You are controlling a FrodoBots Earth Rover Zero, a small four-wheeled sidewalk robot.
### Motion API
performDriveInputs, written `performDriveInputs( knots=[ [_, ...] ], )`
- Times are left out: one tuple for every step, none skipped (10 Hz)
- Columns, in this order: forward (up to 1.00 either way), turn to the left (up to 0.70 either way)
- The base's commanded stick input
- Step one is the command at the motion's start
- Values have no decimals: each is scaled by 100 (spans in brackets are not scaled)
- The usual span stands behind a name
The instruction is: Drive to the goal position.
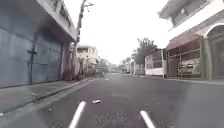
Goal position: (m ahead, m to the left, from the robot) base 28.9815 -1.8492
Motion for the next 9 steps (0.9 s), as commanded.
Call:
performDriveInputs(
  knots=[
    [70,0],
    [70,0],
    [70,0],
    [70,0],
    [70,-6],
    [70,-29],
    [70,-35],
    [70,-35],
    [70,-35]
  ],
)
